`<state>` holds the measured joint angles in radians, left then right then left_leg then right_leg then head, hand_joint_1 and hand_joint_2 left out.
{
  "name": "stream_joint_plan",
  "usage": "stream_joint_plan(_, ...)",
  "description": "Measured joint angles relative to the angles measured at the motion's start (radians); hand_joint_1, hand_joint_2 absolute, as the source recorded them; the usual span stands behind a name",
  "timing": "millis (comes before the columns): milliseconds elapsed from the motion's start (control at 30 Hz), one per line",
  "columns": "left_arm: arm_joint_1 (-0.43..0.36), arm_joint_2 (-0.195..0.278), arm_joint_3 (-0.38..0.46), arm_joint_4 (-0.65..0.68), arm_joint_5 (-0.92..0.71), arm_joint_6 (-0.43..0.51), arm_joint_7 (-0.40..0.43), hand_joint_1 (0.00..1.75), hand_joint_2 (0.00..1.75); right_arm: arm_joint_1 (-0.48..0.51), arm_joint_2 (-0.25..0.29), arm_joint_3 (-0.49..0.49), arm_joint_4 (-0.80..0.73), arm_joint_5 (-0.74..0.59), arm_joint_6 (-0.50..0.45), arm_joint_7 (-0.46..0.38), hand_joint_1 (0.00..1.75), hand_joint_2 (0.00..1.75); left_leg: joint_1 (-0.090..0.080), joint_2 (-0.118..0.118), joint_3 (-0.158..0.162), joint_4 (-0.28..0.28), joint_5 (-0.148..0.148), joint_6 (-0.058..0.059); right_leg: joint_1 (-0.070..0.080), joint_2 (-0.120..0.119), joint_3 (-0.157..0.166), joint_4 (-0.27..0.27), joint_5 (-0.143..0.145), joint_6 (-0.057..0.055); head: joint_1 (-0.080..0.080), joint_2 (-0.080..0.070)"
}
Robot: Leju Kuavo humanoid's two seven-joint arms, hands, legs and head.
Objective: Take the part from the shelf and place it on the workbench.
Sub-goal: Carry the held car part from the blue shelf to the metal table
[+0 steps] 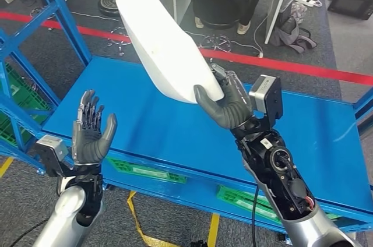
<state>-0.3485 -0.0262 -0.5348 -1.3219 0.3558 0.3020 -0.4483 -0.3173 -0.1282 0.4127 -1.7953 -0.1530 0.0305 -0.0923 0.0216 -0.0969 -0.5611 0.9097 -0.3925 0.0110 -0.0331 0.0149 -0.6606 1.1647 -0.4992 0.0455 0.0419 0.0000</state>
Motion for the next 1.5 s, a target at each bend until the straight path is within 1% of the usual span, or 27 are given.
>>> stream_joint_plan(67,-0.004,-0.001,0.0,0.003,0.001,0.0,-0.002,0.0,1.75,0.0,0.0,0.0,0.002,0.0,0.0,0.0,1.75,1.75,0.007,-0.019,-0.005,0.017,-0.01,-0.017,-0.013,0.043,0.072,-0.135,0.05,0.015,0.006,0.0)
stream_joint_plan(100,-0.006,-0.001,0.0,0.004,0.001,0.0,-0.003,0.0,1.75,0.001,0.0,0.001,0.003,0.0,0.0,0.0,1.75,1.75,0.009,-0.029,-0.012,0.024,-0.013,-0.026,-0.017,0.061,0.095,-0.175,0.059,0.015,0.009,0.0)
stream_joint_plan(133,-0.007,-0.002,0.0,0.005,0.001,0.0,-0.004,0.0,1.75,0.002,0.0,0.001,0.005,0.0,0.0,0.0,1.75,1.75,0.01,-0.039,-0.018,0.029,-0.012,-0.034,-0.016,0.073,0.104,-0.189,0.056,0.012,0.009,0.0)
stream_joint_plan(200,-0.007,-0.002,0.0,0.008,0.001,-0.001,-0.006,0.0,1.75,0.002,0.0,0.002,0.005,0.0,0.0,0.0,1.75,1.75,0.014,-0.059,-0.028,0.027,-0.006,-0.046,-0.009,0.052,0.104,-0.185,0.056,-0.006,0.003,0.0)
stream_joint_plan(233,-0.007,-0.001,0.0,0.009,0.001,-0.001,-0.006,0.0,1.75,0.0,0.0,0.003,0.005,0.0,0.0,0.0,1.75,1.75,0.015,-0.052,-0.031,0.031,-0.007,-0.05,-0.006,0.04,0.105,-0.185,0.057,-0.013,-0.001,0.0)
stream_joint_plan(300,-0.011,-0.001,0.0,0.011,0.001,-0.001,-0.007,0.0,1.75,-0.003,0.001,0.003,0.005,0.0,0.0,-0.001,1.75,1.75,0.01,0.006,-0.065,0.097,-0.037,-0.053,-0.003,0.011,0.108,-0.188,0.056,-0.029,-0.015,0.0)
stream_joint_plan(367,-0.015,-0.001,0.0,0.013,0.001,-0.001,-0.007,0.0,1.75,-0.004,0.001,0.003,0.006,0.0,0.0,-0.001,1.75,1.75,0.004,0.069,-0.144,0.244,-0.095,-0.049,0.007,-0.022,0.109,-0.189,0.053,-0.043,-0.029,0.0)
stream_joint_plan(433,-0.013,-0.001,0.0,0.016,0.001,-0.001,-0.008,0.0,1.75,-0.004,0.001,0.004,0.007,0.0,0.0,-0.001,1.75,1.75,0.002,0.085,-0.206,0.353,-0.124,-0.042,0.018,-0.053,0.11,-0.189,0.05,-0.05,-0.03,0.0)
stream_joint_plan(467,-0.012,-0.001,0.0,0.018,0.002,-0.001,-0.008,0.0,1.75,-0.004,0.001,0.004,0.007,0.0,0.0,-0.001,1.75,1.75,-0.002,0.087,-0.208,0.351,-0.113,-0.035,0.022,-0.068,0.111,-0.189,0.048,-0.053,-0.03,0.0)
stream_joint_plan(500,-0.011,-0.001,0.0,0.019,0.002,-0.002,-0.008,0.0,1.75,-0.004,0.001,0.004,0.007,0.0,0.0,-0.001,1.75,1.75,-0.007,0.091,-0.187,0.307,-0.086,-0.027,0.026,-0.082,0.112,-0.189,0.046,-0.055,-0.03,0.0)
stream_joint_plan(600,-0.016,-0.002,0.0,0.021,0.004,-0.008,-0.011,0.0,1.75,-0.004,0.001,0.005,0.007,0.0,-0.001,-0.001,1.75,1.75,-0.038,0.151,-0.075,0.094,-0.008,0.0,0.034,-0.118,0.12,-0.189,0.038,-0.054,-0.029,0.0)
stream_joint_plan(667,-0.02,-0.003,0.0,0.023,0.006,-0.013,-0.015,0.0,1.75,-0.004,0.001,0.006,0.007,0.0,-0.003,-0.002,1.75,1.75,-0.049,0.165,-0.052,0.047,-0.002,0.007,0.038,-0.138,0.124,-0.19,0.033,-0.048,-0.028,0.0)
stream_joint_plan(733,-0.02,-0.004,0.0,0.026,0.008,-0.017,-0.019,0.0,1.75,-0.004,0.001,0.008,0.007,0.0,-0.005,-0.003,1.75,1.75,-0.045,0.137,-0.048,0.041,0.002,0.009,0.037,-0.148,0.129,-0.19,0.026,-0.039,-0.026,0.0)
stream_joint_plan(800,-0.022,-0.006,0.0,0.03,0.01,-0.019,-0.024,0.0,1.75,-0.003,0.001,0.009,0.007,0.004,-0.007,-0.004,1.75,1.75,-0.035,0.114,-0.039,0.031,0.007,0.015,0.033,-0.1,0.113,-0.147,-0.003,-0.029,-0.023,0.0)
stream_joint_plan(867,-0.025,-0.01,0.0,0.034,0.011,-0.02,-0.027,0.0,1.75,0.0,0.001,0.011,0.007,0.01,-0.01,-0.005,1.75,1.75,-0.03,0.09,-0.035,0.029,0.008,0.02,0.029,-0.037,0.053,-0.023,-0.059,-0.022,-0.014,0.0)
stream_joint_plan(933,-0.023,-0.014,0.0,0.039,0.012,-0.022,-0.028,0.0,1.75,0.006,0.001,0.013,0.008,0.012,-0.011,-0.005,1.75,1.75,-0.029,0.061,-0.034,0.029,0.007,0.022,0.025,-0.02,-0.013,0.093,-0.092,-0.015,-0.004,0.0)
stream_joint_plan(967,-0.022,-0.014,0.0,0.042,0.013,-0.023,-0.029,0.0,1.75,0.008,0.001,0.015,0.009,0.012,-0.01,-0.005,1.75,1.75,-0.028,0.045,-0.034,0.031,0.006,0.021,0.023,-0.018,-0.025,0.103,-0.08,-0.013,-0.003,0.0)
stream_joint_plan(1000,-0.022,-0.015,0.0,0.044,0.014,-0.024,-0.031,0.0,1.75,0.009,0.001,0.017,0.01,0.011,-0.008,-0.005,1.75,1.75,-0.027,0.028,-0.033,0.033,0.005,0.019,0.021,-0.016,-0.018,0.07,-0.049,-0.012,-0.001,0.0)
stream_joint_plan(1033,-0.022,-0.016,0.0,0.047,0.015,-0.027,-0.033,0.0,1.75,0.009,0.001,0.018,0.01,0.011,-0.006,-0.006,1.75,1.75,-0.025,0.012,-0.032,0.036,0.003,0.016,0.018,-0.007,0.007,0.005,-0.004,-0.011,0.0,0.0)
stream_joint_plan(1100,-0.024,-0.019,0.0,0.051,0.016,-0.034,-0.037,0.0,1.75,0.008,0.001,0.02,0.011,0.011,-0.002,-0.006,1.75,1.75,-0.021,-0.016,-0.035,0.045,-0.003,0.008,0.01,0.042,0.064,-0.128,0.055,-0.011,0.004,0.0)
stream_joint_plan(1167,-0.025,-0.022,0.0,0.056,0.017,-0.041,-0.042,0.0,1.75,0.009,0.001,0.023,0.012,0.01,0.001,-0.006,1.75,1.75,-0.016,-0.042,-0.044,0.048,-0.001,-0.004,0.009,0.072,0.091,-0.181,0.063,-0.015,0.005,0.0)
stream_joint_plan(1233,-0.026,-0.023,0.0,0.062,0.018,-0.046,-0.045,0.0,1.75,0.009,0.001,0.026,0.011,0.009,0.008,-0.005,1.75,1.75,-0.012,-0.059,-0.051,0.046,0.004,-0.016,0.011,0.051,0.099,-0.19,0.065,-0.026,0.004,0.0)
stream_joint_plan(1300,-0.029,-0.023,0.0,0.067,0.018,-0.05,-0.048,0.0,1.75,0.008,0.001,0.03,0.01,0.007,0.014,-0.006,1.75,1.75,-0.017,-0.008,-0.068,0.076,-0.014,-0.025,0.01,0.023,0.109,-0.202,0.069,-0.038,-0.003,0.0)
stream_joint_plan(1367,-0.033,-0.023,0.0,0.071,0.018,-0.053,-0.051,0.0,1.75,0.008,0.002,0.035,0.008,0.001,0.023,-0.008,1.75,1.75,-0.02,0.067,-0.13,0.189,-0.066,-0.032,0.012,-0.006,0.114,-0.209,0.069,-0.048,-0.016,0.0)
stream_joint_plan(1433,-0.034,-0.024,0.0,0.076,0.018,-0.054,-0.052,0.0,1.75,0.009,0.002,0.044,0.007,-0.005,0.035,-0.011,1.75,1.75,-0.015,0.087,-0.206,0.321,-0.108,-0.038,0.015,-0.036,0.115,-0.209,0.066,-0.052,-0.02,0.0)
stream_joint_plan(1467,-0.033,-0.024,0.0,0.079,0.019,-0.054,-0.052,0.0,1.75,0.009,0.002,0.049,0.007,-0.007,0.041,-0.012,1.75,1.75,-0.012,0.088,-0.223,0.346,-0.106,-0.04,0.015,-0.05,0.115,-0.209,0.064,-0.053,-0.021,0.0)
stream_joint_plan(1500,-0.032,-0.023,0.0,0.082,0.019,-0.054,-0.052,0.0,1.75,0.009,0.002,0.053,0.007,-0.007,0.045,-0.014,1.75,1.75,-0.011,0.091,-0.218,0.328,-0.086,-0.041,0.015,-0.064,0.116,-0.209,0.062,-0.052,-0.022,0.0)
